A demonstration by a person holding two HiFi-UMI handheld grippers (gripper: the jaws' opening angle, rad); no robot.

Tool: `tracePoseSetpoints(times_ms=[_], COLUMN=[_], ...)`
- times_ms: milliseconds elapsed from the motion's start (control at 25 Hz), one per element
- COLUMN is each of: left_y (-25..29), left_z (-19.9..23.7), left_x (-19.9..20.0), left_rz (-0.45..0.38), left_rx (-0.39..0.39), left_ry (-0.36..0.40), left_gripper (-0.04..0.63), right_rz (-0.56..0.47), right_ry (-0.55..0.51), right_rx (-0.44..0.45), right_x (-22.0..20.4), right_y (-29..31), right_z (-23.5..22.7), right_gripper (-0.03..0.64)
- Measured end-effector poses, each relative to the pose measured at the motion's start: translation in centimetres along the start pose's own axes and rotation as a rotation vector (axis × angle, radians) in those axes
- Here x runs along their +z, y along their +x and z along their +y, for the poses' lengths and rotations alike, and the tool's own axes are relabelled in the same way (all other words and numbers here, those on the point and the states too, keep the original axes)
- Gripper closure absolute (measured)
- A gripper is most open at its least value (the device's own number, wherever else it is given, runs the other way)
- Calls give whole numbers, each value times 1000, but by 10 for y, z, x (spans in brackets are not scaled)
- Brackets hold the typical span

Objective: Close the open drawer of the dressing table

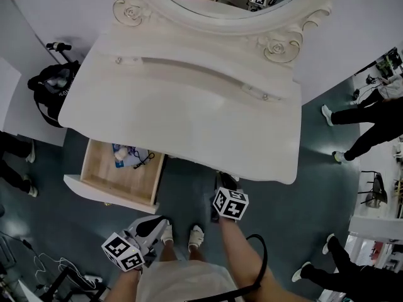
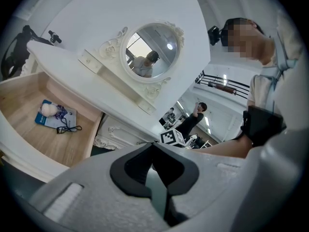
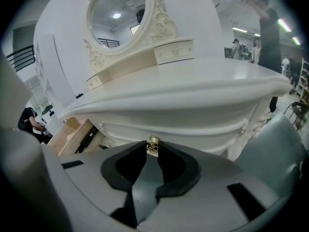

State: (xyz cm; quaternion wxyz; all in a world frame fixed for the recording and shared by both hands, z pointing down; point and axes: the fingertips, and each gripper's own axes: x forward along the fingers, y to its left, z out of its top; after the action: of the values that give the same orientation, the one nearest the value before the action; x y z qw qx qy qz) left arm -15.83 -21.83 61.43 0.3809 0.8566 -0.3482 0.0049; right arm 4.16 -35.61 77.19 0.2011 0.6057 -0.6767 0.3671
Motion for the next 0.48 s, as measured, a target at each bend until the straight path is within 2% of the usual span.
tracePoseSetpoints(times_ms=[480], left_y=[-9], left_z=[-4], left_x=[2], left_rz=[-11], left_rx=[7], left_ry=[7], left_gripper=[586], right_rz=[15], right_ry=[-10], right_rx=[16], right_x=[1], right_y=[-3], right_z=[0], right_gripper=[551])
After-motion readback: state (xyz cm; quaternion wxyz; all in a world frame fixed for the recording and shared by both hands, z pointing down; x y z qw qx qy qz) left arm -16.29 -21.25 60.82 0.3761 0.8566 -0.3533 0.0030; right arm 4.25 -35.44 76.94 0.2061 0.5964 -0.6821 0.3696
